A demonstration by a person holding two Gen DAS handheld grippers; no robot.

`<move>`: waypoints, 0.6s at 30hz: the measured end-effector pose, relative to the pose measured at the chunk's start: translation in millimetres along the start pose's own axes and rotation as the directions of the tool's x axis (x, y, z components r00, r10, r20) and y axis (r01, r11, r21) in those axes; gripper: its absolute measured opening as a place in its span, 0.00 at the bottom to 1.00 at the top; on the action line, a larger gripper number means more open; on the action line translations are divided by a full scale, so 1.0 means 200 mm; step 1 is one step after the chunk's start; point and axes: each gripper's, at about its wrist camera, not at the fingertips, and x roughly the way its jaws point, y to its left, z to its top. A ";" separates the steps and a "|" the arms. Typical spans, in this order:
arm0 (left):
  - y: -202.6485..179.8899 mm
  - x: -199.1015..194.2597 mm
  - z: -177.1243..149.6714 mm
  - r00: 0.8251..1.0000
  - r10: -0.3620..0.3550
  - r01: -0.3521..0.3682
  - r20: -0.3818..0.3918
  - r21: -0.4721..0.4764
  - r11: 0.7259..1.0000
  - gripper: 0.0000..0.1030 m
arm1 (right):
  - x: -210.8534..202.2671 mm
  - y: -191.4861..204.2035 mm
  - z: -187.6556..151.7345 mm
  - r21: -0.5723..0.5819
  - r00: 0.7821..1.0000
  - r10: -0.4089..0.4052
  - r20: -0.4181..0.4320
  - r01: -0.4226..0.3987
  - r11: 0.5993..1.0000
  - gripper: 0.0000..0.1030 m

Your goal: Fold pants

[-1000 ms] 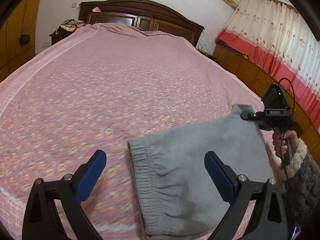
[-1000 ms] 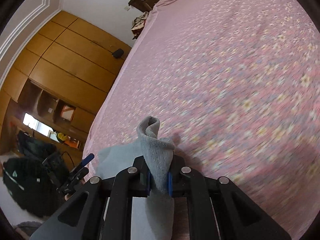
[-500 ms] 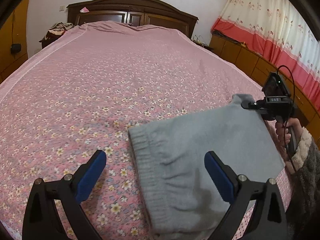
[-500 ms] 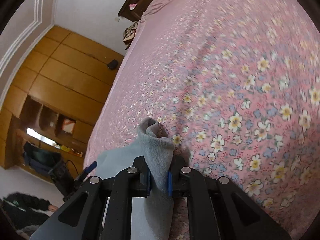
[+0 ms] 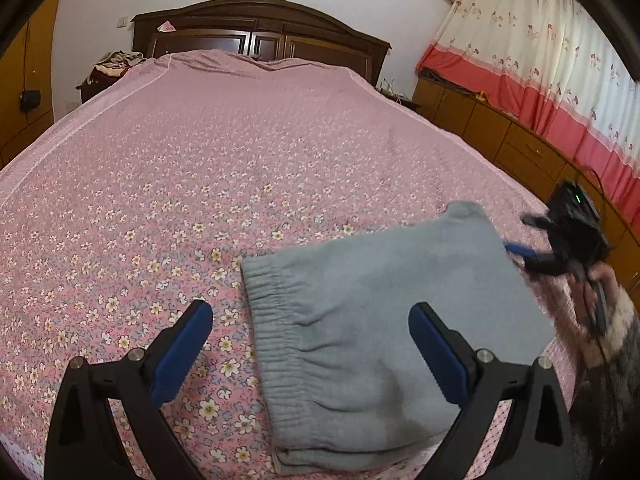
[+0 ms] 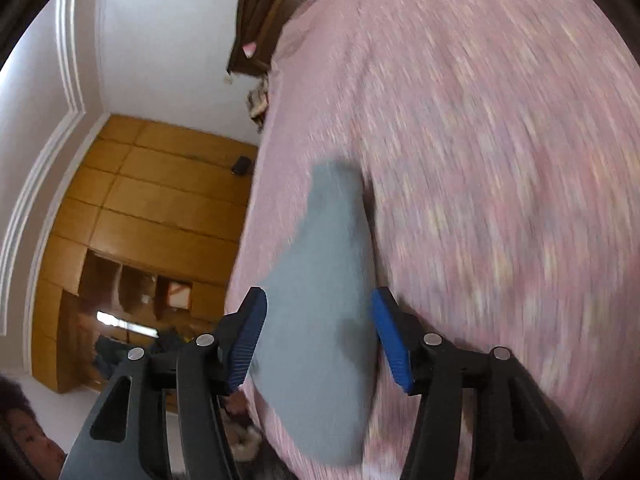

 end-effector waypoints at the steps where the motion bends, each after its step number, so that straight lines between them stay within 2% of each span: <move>1: -0.01 -0.01 0.00 1.000 -0.002 0.002 0.003 -0.003 1.000 0.97 | 0.00 0.00 -0.06 -0.004 1.000 -0.006 -0.020 0.006 1.000 0.55; 4: -0.01 -0.03 -0.02 1.000 -0.013 0.013 0.003 -0.010 1.000 0.97 | 0.03 -0.01 -0.17 -0.001 0.997 -0.018 -0.070 0.018 1.000 0.54; 7: -0.03 -0.03 -0.07 1.000 -0.002 0.002 0.002 -0.009 1.000 0.97 | 0.06 0.01 -0.21 -0.012 0.996 -0.046 -0.082 0.045 0.999 0.51; 9: -0.04 -0.02 -0.10 1.000 -0.006 0.006 -0.005 -0.017 1.000 0.97 | 0.10 0.03 -0.20 0.003 0.991 -0.084 -0.109 0.084 0.996 0.38; 13: -0.06 0.01 -0.16 1.000 -0.001 0.000 -0.027 -0.020 1.000 0.97 | 0.10 0.04 -0.23 0.026 0.988 -0.057 -0.142 0.062 0.998 0.36; 14: -0.06 0.01 -0.17 1.000 -0.004 0.003 -0.028 -0.020 1.000 0.97 | 0.10 0.05 -0.25 0.000 0.985 -0.094 -0.147 0.095 0.995 0.23; 16: -0.05 0.02 -0.19 0.999 -0.005 0.004 -0.038 -0.023 1.000 0.97 | 0.08 0.05 -0.27 -0.014 0.980 -0.138 -0.141 0.137 0.990 0.17; 18: -0.05 0.04 -0.21 0.999 -0.008 0.007 -0.049 -0.022 1.000 0.97 | 0.01 0.04 -0.26 0.004 0.985 -0.151 -0.085 0.152 0.988 0.14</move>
